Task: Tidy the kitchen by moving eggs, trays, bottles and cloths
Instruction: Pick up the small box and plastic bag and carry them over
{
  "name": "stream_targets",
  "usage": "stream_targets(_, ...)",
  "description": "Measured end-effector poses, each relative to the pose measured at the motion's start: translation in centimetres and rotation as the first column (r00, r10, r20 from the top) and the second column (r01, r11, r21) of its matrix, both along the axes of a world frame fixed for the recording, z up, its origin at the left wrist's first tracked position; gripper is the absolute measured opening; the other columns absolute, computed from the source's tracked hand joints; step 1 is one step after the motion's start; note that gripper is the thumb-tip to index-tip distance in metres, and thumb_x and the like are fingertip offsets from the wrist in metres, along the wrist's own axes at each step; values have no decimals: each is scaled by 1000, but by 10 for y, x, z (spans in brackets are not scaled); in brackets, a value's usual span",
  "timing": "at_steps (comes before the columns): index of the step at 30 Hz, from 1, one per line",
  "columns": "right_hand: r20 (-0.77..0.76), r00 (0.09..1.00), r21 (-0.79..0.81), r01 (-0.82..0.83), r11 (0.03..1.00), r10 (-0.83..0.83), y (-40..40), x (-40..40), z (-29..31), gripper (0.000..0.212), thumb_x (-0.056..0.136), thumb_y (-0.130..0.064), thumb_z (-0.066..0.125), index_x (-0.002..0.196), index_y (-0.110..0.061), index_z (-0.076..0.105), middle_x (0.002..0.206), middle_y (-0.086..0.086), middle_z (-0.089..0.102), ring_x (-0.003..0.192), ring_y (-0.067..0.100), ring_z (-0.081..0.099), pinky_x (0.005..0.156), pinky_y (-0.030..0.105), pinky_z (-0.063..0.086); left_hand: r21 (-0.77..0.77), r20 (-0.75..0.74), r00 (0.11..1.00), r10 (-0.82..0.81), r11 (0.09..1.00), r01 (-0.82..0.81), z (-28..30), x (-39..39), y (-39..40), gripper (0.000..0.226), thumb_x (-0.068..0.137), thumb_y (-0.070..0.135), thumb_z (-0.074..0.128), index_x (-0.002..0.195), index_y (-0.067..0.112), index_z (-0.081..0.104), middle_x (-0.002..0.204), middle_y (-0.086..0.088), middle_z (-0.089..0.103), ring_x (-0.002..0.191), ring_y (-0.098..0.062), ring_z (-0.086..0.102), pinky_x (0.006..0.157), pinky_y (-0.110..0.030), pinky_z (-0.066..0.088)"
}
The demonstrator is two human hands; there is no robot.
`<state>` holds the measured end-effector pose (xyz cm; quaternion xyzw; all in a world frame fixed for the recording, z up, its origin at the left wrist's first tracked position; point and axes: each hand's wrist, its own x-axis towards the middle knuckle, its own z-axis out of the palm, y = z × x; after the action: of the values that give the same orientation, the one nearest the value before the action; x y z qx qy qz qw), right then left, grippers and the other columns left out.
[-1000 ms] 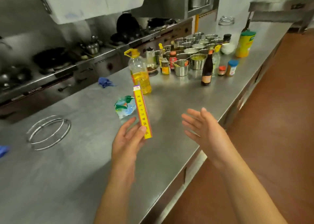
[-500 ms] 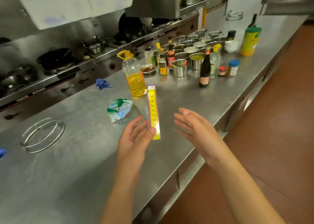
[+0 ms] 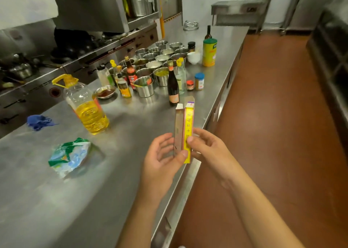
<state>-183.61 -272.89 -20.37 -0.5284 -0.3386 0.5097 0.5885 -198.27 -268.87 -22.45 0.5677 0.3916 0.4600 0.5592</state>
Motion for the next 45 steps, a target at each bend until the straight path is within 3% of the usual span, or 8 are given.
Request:
stream_targets(7, 30, 999, -10, 14, 1000, -14, 58, 0, -4, 43, 84, -25, 74, 125, -15, 64, 113, 18, 71, 102, 19, 69, 96, 35, 55, -38, 46, 997, -67, 997, 69, -11, -4, 65, 62, 62, 32, 83, 119, 21, 62, 109, 3, 75, 103, -9, 70, 77, -18, 54)
stream_targets(14, -12, 999, -93, -52, 994, 51, 133, -43, -28, 35, 90, -13, 68, 124, -9, 62, 103, 11, 67, 92, 14, 66, 83, 24, 58, -182, 23, 968, 251, 953, -243, -55, -68, 137, 37, 78, 36, 69, 113, 22, 65, 112, -4, 74, 108, -22, 70, 93, -37, 54)
stream_targets(18, -37, 990, -144, -140, 980, 136, 175, -82, -46, 40, 87, -17, 72, 125, -9, 64, 110, 17, 71, 100, 21, 67, 97, 36, 53, -244, -33, 868, 496, 838, -488, -90, -126, 168, 20, 93, 19, 69, 113, 20, 66, 108, -6, 74, 103, -25, 69, 88, -36, 53)
stream_targets(23, -45, 968, -202, -250, 947, 246, 214, -134, -65, 34, 91, -14, 66, 124, -9, 63, 111, 18, 71, 98, 22, 68, 91, 32, 56, -263, -224, 729, 647, 680, -684, -124, -202, 193, 36, 72, 47, 71, 105, 31, 69, 103, 10, 73, 104, -17, 69, 98, -45, 54)
stream_targets(29, -20, 942, -244, -329, 912, 335, 249, -180, -81, 38, 89, -18, 70, 126, -11, 62, 102, 8, 75, 92, 19, 70, 101, 43, 51, -56, -361, 550, 753, 571, -819, -145, -273, 239, 32, 89, 26, 75, 117, 17, 63, 118, 0, 67, 110, -22, 66, 88, -29, 52)
stream_targets(34, 5, 926, -272, -363, 891, 378, 261, -198, -91, 41, 89, -21, 71, 129, -15, 60, 108, 8, 75, 107, 25, 69, 104, 45, 49, 227, -634, 371, 679, 622, -749, -170, -315, 279, 66, 81, 29, 80, 137, 13, 51, 138, -9, 51, 127, -27, 50, 98, -37, 45)
stream_targets(38, 16, 924, -298, -361, 884, 382, 264, -205, -95, 44, 88, -19, 72, 130, -13, 60, 108, 9, 75, 110, 25, 68, 105, 46, 48, 50, -796, 410, 446, 723, -689, -191, -338, 310, 94, 72, 39, 83, 147, 14, 33, 146, -13, 40, 129, -35, 48, 100, -54, 49)
stream_targets(45, 39, 905, -344, -385, 856, 423, 265, -212, -109, 49, 86, -20, 74, 132, -15, 58, 103, 2, 77, 106, 17, 69, 105, 36, 49, 54, -829, 389, 401, 751, -658, -213, -342, 324, 59, 77, 33, 74, 127, 15, 49, 109, -7, 66, 99, -31, 63, 86, -47, 55)
